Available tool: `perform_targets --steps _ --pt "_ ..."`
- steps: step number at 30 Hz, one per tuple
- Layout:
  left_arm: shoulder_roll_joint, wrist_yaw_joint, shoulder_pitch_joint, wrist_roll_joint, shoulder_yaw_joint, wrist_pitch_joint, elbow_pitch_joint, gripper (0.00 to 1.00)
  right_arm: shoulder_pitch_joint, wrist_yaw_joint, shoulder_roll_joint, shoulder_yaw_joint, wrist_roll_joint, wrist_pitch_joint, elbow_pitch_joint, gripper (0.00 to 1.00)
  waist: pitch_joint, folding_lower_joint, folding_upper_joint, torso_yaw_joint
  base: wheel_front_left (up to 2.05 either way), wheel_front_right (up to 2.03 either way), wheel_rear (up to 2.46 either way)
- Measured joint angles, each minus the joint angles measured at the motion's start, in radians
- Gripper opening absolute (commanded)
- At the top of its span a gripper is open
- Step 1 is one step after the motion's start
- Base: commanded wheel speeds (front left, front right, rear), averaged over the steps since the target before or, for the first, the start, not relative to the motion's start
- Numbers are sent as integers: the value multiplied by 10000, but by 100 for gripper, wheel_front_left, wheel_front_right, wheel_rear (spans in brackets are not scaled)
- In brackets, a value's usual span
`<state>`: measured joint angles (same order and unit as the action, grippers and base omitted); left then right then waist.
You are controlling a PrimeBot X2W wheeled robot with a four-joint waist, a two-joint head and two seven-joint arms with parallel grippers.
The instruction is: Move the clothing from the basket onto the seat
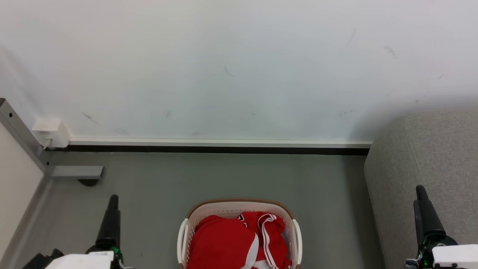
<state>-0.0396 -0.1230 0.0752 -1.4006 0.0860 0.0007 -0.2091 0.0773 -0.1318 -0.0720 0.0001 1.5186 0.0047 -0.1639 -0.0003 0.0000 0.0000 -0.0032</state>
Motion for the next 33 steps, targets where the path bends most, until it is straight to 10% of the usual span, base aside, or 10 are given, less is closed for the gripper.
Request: perform_targets --steps 33 --pt "-17 370 -1 7432 -479 -1091 685 100 205 0 -627 1244 -5958 -1131 128 100 -83 0 0 -26 0 0 0"
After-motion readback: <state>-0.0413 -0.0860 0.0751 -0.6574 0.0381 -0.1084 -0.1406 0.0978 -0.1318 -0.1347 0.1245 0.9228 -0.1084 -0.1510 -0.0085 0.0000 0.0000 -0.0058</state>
